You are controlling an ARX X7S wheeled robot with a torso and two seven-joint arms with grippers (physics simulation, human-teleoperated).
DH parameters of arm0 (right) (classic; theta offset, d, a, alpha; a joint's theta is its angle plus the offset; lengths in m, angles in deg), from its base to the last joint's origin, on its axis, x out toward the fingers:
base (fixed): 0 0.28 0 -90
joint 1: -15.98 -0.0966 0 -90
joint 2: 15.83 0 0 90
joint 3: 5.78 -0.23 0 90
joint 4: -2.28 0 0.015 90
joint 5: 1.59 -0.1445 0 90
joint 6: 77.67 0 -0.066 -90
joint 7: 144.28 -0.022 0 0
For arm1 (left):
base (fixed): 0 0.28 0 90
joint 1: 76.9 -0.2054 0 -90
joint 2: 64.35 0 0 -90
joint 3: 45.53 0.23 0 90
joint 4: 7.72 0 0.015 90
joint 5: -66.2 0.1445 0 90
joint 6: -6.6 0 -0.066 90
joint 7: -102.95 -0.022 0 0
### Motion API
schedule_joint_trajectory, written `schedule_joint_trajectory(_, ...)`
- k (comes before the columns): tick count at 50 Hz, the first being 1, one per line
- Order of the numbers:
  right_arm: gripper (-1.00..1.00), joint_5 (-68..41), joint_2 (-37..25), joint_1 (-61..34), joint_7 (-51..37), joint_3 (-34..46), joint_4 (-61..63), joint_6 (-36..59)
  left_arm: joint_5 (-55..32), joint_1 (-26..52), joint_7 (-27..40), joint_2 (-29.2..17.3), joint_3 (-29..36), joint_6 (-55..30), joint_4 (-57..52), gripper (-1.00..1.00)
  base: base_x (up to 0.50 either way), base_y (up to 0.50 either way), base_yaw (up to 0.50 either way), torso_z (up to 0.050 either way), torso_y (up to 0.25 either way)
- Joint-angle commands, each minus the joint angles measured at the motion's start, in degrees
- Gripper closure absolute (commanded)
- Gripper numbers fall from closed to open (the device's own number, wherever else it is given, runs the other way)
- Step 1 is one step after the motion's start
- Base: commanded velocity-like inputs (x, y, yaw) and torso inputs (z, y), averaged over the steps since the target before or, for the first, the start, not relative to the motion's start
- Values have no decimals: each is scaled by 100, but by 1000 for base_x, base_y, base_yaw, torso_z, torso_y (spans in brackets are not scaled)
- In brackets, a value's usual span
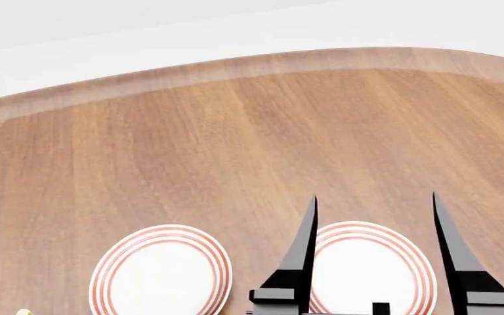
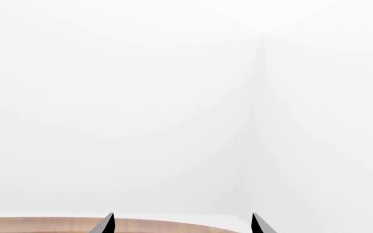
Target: Put the white mug on the left plate.
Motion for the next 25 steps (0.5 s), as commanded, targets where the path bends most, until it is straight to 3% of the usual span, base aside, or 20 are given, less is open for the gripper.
schedule_joint_trajectory(1, -100, -13, -14, -19, -15, 17, 8, 20, -32, 152, -3, 57, -6, -184, -26, -100, 0, 0, 0, 0, 0)
schedule_joint_trajectory(25, -100, -47, -52, -15, -57, 9, 47, 26, -130, 573, 13, 425, 72, -229, 626, -100, 0, 0, 0, 0, 0)
